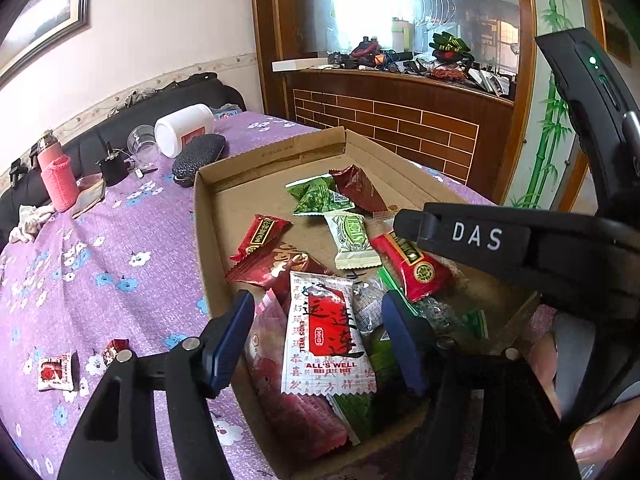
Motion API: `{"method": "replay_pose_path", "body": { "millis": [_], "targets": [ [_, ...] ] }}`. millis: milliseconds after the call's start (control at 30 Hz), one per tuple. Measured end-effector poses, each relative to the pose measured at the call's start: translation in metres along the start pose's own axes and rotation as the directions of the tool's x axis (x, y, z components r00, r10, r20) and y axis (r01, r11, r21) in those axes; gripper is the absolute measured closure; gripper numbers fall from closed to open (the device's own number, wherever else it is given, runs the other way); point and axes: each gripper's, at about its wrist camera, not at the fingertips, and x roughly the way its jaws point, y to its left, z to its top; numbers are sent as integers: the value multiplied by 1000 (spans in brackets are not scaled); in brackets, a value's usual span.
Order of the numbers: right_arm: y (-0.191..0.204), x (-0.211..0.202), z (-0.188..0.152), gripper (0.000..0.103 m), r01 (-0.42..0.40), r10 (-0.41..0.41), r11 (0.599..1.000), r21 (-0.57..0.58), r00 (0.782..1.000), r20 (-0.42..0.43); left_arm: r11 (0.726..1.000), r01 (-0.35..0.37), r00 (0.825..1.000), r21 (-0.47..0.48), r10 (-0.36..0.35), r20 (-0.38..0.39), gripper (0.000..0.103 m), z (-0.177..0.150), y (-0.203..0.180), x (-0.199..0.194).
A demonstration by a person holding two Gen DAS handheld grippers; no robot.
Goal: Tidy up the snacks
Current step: 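Lower both snacks into the tray and open both tools, then move both open tools back toward the snacks on the table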
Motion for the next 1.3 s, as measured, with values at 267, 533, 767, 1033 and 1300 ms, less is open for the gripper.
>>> {"method": "replay_pose_path", "body": {
  "millis": [267,533,767,1033,1300],
  "targets": [
    [-4,-3,1,70,3,-3,1000,16,1000,15,1000,-26,999,9,26,29,33,0,0,-5],
    [-5,-4,2,67,4,-4,1000,20,1000,21,999,-36,999,4,36,38,32,-1,2,-7],
    [-5,-4,2,67,5,-5,1000,21,1000,25,999,-48,998,-5,48,45,32,0,4,-8],
    [-5,-6,3,67,9,-9,1000,20,1000,29,998,-58,997,-12,59,54,32,1,6,-11],
    [-5,-7,3,67,30,-31,999,17,999,42,998,-64,996,-18,65,67,32,3,6,-17]
  ]
}}
